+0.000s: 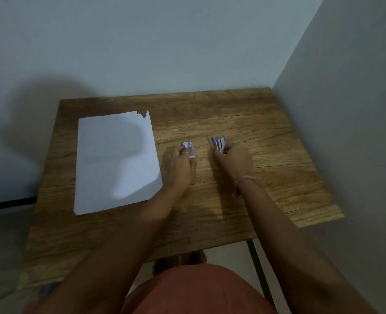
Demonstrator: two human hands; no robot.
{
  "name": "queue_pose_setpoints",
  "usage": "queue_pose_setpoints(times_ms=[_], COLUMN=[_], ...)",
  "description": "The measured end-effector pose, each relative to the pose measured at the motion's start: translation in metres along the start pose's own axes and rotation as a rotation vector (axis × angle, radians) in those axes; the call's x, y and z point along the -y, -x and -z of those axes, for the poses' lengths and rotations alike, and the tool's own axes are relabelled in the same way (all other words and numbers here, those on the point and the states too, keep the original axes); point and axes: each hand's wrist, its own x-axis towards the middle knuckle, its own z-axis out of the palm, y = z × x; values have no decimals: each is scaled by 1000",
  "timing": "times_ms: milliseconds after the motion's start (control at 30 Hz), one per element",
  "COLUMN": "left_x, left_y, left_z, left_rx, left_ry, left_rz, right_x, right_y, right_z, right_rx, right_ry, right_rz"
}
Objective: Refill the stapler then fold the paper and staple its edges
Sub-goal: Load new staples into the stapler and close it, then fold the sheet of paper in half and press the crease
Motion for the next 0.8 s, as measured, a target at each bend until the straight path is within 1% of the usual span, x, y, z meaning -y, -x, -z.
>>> queue_pose_setpoints(times_ms=[133,300,433,500,567,633,700,800], left_x=[9,12,12,12,13,14,18,29], left_y=[-6,-13,-13,-13,-13,-12,-11,-10], left_z=[-3,-1,-1,1,5,11,19,35], left_rx=[-69,-121,-126,-109,-85,-81,-119,-199], left_ry=[-17,34,100,160,274,355,389,421], left_rz=[-21,-10,21,40,83,110,107,100], right_x=[1,5,7,8,7,6,9,22], right_y=[1,3,4,3,2,3,6,16], right_z=[-7,-8,-5,-3,-2,-1,-1,-1], right_rx=[-8,-16,-10,18,53,57,-6,-165], right_ry=[133,171,177,180,180,190,262,375], right_rz=[12,5,22,31,40,44,64,146])
